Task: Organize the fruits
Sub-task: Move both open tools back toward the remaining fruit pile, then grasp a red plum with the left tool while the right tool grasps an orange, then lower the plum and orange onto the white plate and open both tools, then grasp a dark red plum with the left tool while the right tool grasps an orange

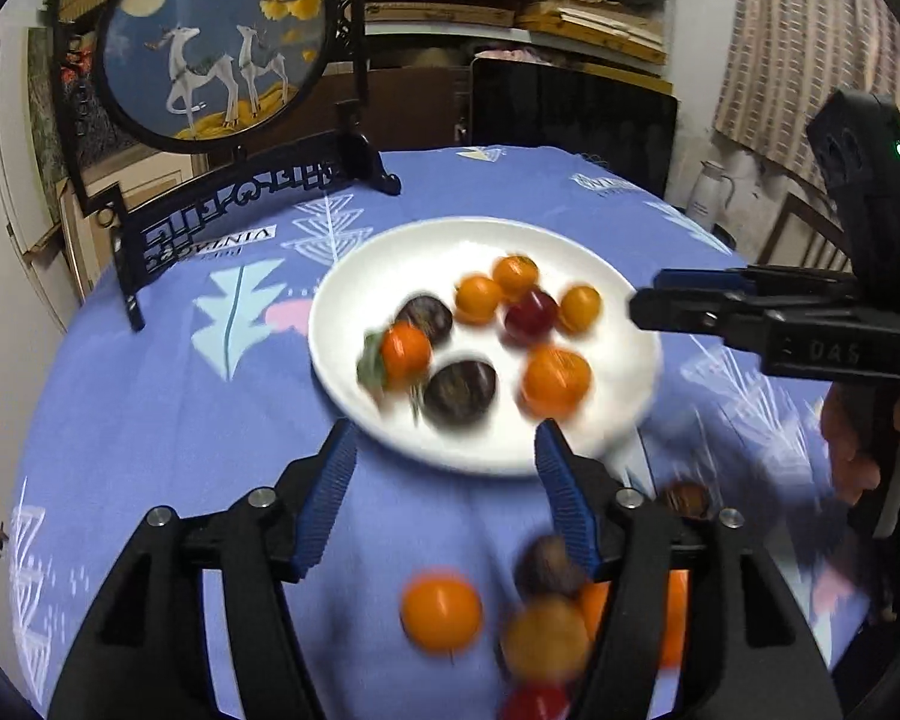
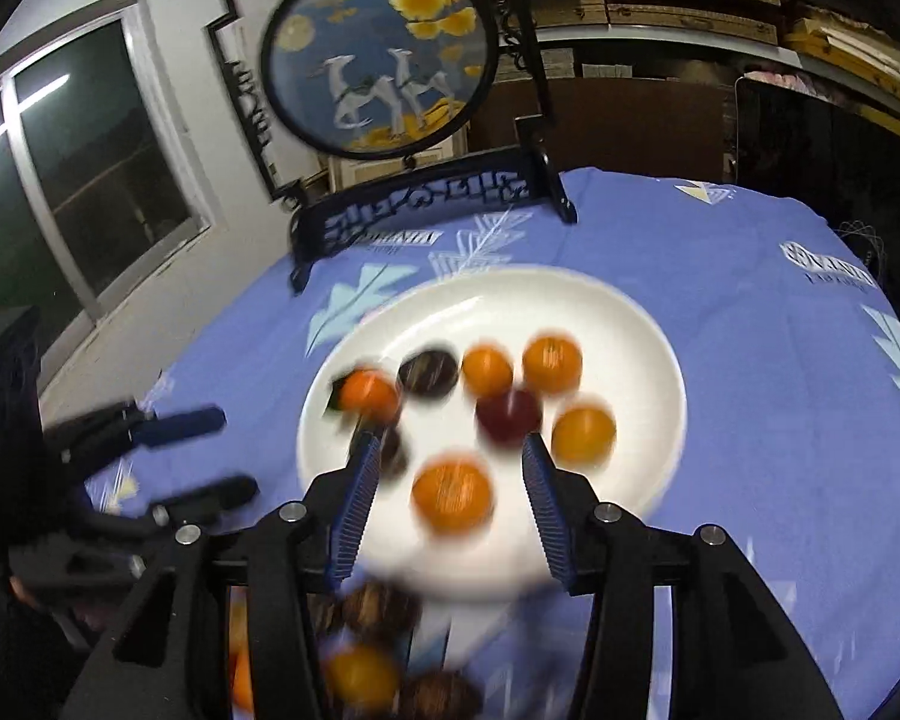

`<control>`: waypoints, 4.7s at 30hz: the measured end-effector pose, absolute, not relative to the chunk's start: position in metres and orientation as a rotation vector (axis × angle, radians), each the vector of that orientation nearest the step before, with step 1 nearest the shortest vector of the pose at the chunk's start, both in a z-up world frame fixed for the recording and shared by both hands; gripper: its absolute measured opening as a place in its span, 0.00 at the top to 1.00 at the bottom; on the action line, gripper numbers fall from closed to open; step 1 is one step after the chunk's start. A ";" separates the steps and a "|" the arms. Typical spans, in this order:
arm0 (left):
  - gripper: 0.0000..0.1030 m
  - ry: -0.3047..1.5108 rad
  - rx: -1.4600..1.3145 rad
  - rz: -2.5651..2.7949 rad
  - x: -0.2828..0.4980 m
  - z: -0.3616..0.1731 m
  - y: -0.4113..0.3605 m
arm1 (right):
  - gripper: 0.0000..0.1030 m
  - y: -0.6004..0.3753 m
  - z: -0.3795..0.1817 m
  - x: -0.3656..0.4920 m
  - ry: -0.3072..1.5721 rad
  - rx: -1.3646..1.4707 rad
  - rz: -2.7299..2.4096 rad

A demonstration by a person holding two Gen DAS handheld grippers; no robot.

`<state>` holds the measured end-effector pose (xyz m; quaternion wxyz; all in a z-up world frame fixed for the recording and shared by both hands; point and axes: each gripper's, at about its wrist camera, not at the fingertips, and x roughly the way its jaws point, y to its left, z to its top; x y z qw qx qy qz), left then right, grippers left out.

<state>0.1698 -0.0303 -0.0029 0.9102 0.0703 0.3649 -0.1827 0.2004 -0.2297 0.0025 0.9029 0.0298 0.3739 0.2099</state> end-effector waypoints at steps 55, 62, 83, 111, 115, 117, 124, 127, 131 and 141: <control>0.74 0.792 0.115 -0.350 0.057 -0.064 -0.007 | 0.57 -0.194 -0.065 0.062 0.861 0.110 0.474; 0.74 0.756 0.100 -0.362 0.052 -0.042 -0.006 | 0.57 -0.225 -0.048 0.041 0.811 0.152 0.494; 0.74 0.733 0.151 -0.426 0.194 0.009 -0.083 | 0.57 -0.306 0.025 0.166 0.694 0.252 0.415; 0.41 0.746 0.164 -0.348 0.234 0.011 -0.080 | 0.54 -0.281 0.008 0.254 0.717 0.167 0.328; 0.34 0.702 0.191 -0.354 0.174 0.016 -0.050 | 0.50 -0.279 0.011 0.193 0.708 0.141 0.388; 0.33 0.704 0.214 -0.344 0.149 0.009 -0.038 | 0.50 -0.270 0.006 0.165 0.704 0.094 0.391; 0.34 0.772 0.171 -0.303 0.104 -0.028 0.003 | 0.49 -0.240 -0.027 0.073 0.761 0.034 0.490; 0.34 0.780 0.154 -0.312 0.086 -0.039 0.006 | 0.46 -0.223 -0.040 0.053 0.771 -0.008 0.493; 0.34 0.778 0.169 -0.329 0.065 -0.045 -0.001 | 0.46 -0.209 -0.048 0.046 0.778 -0.008 0.478; 0.34 0.751 0.220 -0.328 0.040 -0.052 -0.026 | 0.56 -0.194 -0.062 0.045 0.792 -0.035 0.407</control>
